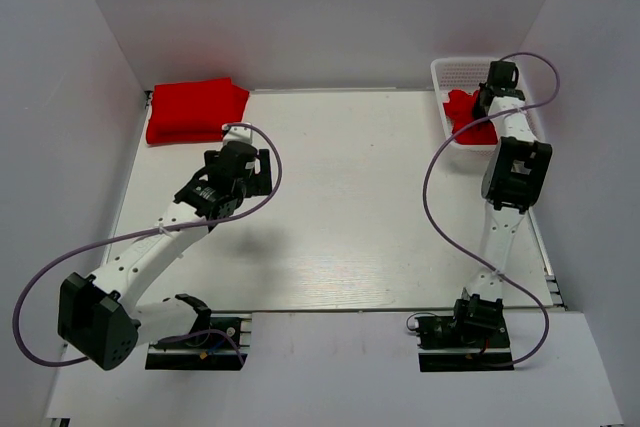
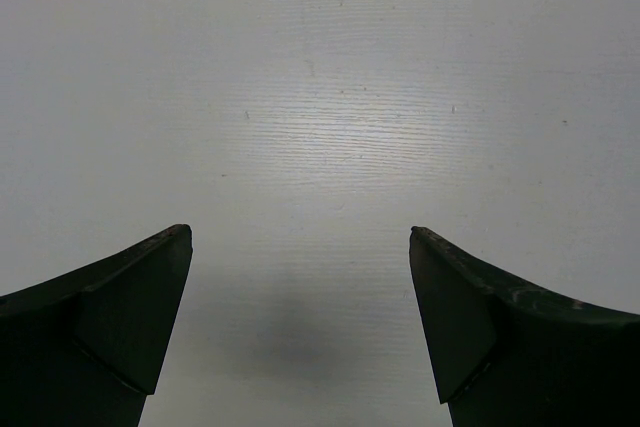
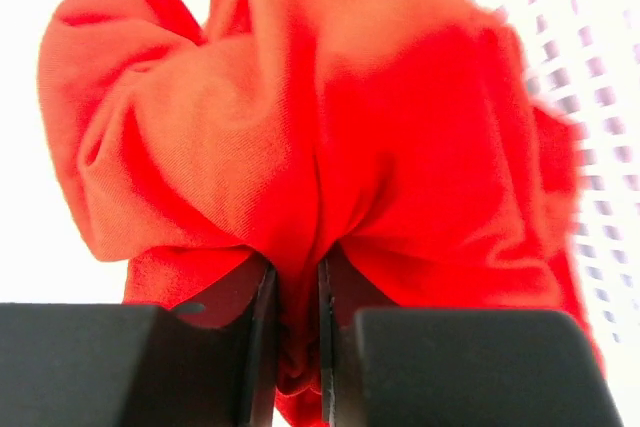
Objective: Fold and stack the t-shirts
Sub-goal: Grab crumpled tshirt from bin with the right arm, then move the tshirt to the center of the board
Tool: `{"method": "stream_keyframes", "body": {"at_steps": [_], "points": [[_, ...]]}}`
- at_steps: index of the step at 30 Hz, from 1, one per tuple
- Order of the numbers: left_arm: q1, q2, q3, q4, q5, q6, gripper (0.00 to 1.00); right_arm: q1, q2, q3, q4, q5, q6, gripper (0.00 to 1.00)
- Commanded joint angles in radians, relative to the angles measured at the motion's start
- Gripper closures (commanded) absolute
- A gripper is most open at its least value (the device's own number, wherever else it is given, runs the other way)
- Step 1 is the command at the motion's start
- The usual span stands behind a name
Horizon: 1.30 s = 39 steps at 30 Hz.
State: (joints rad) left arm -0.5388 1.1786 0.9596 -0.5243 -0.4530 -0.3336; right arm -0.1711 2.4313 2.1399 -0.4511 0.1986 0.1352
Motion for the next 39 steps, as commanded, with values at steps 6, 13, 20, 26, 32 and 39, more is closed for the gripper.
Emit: {"method": "stream_keyframes", "body": {"at_steps": [6,13,20,26,32,39], "points": [[0.003,-0.063,-0.007,0.004,-0.038,-0.01,0.0,-0.021,-0.313,0.077,0.072,-0.08,-0.06,1.0],[0.003,-0.063,0.013,0.014,-0.016,-0.01,0.0,-0.005,-0.492,0.08,0.071,-0.358,-0.065,1.0],[0.003,-0.091,0.002,0.023,0.023,-0.01,0.0,0.054,-0.641,0.075,0.054,-0.829,-0.055,1.0],[0.003,-0.112,-0.007,-0.002,0.034,-0.03,0.0,0.2,-0.701,-0.015,0.008,-1.062,-0.069,1.0],[0.003,-0.143,-0.01,-0.029,0.043,-0.074,0.0,0.349,-0.795,-0.285,0.048,-1.133,-0.124,1.0],[0.003,-0.206,-0.058,-0.029,0.043,-0.094,0.0,0.461,-0.835,-0.841,0.172,-0.932,-0.131,0.86]]}}
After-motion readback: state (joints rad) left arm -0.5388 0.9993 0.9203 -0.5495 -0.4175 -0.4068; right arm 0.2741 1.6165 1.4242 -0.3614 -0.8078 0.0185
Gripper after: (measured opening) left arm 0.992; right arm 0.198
